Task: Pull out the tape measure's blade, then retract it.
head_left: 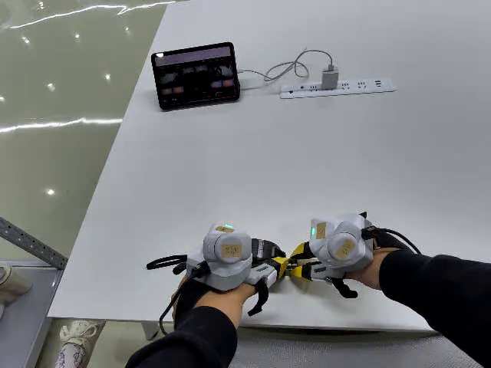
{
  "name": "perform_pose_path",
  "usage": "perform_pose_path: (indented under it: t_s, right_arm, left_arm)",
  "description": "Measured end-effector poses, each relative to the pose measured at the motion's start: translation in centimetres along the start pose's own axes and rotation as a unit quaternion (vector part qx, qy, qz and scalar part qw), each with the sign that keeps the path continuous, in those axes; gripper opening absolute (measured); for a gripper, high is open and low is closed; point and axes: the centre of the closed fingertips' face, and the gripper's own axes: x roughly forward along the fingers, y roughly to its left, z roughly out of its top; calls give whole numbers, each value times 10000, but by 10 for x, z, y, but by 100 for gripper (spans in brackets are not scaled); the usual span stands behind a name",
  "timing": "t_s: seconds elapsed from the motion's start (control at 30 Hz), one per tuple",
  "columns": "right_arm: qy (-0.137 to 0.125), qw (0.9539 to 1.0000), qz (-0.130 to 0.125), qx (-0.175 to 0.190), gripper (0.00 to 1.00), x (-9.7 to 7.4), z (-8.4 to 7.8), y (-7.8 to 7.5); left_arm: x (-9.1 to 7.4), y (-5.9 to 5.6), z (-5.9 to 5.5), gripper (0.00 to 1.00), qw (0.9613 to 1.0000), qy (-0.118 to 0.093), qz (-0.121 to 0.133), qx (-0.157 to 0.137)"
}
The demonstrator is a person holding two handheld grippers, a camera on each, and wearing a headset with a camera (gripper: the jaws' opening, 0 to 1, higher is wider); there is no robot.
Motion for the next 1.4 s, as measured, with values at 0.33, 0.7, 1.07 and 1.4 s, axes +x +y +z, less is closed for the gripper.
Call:
perform_pose_path:
  t_s: [0.33, 0.7, 1.07, 1.4]
  right_arm:
    - [27, 10000, 18, 73, 11, 2, 2, 0]
    - [164, 9997, 155, -17, 10, 5, 3, 1]
    - [181, 9994, 100, -277, 12, 0, 1, 1]
    - [-96, 9999, 14, 58, 11, -3, 0, 1]
  left_arm:
    - [0, 0, 0, 55, 10000, -14, 7, -20]
    - [1, 0, 1, 55, 10000, -12, -9, -20]
    - [0, 0, 0, 55, 10000, 17, 26, 28]
    - [-1, 1, 0, 55, 10000, 31, 14, -32]
